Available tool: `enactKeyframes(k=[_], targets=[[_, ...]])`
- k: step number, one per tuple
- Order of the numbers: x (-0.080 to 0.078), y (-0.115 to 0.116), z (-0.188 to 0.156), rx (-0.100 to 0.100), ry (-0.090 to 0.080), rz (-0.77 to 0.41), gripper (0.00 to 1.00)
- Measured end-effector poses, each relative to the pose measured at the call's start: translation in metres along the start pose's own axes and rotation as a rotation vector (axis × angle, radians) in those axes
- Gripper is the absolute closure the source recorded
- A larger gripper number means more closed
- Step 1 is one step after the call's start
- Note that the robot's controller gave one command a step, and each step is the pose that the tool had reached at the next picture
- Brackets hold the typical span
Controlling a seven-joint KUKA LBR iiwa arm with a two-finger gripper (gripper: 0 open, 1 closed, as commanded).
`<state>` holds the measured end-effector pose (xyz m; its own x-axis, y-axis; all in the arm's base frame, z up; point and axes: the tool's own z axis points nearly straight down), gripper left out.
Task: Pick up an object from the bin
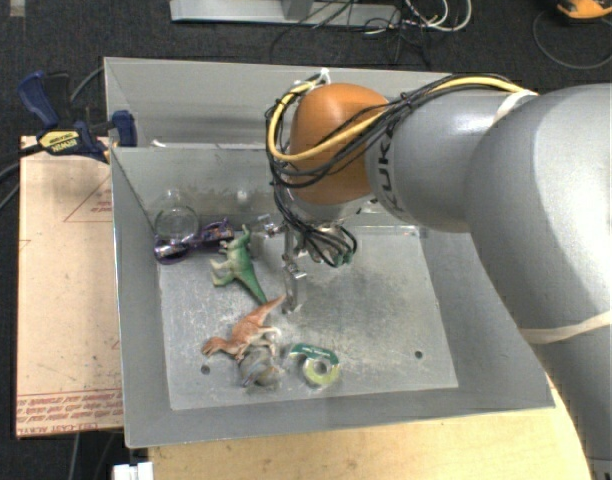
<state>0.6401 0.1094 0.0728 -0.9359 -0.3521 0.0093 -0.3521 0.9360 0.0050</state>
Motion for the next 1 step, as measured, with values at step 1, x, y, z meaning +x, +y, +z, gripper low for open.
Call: enactKeyframes(k=[1], targets=[[0.0107, 0.0218, 0.0024, 0.007, -0.019, -0.092, 0.00]])
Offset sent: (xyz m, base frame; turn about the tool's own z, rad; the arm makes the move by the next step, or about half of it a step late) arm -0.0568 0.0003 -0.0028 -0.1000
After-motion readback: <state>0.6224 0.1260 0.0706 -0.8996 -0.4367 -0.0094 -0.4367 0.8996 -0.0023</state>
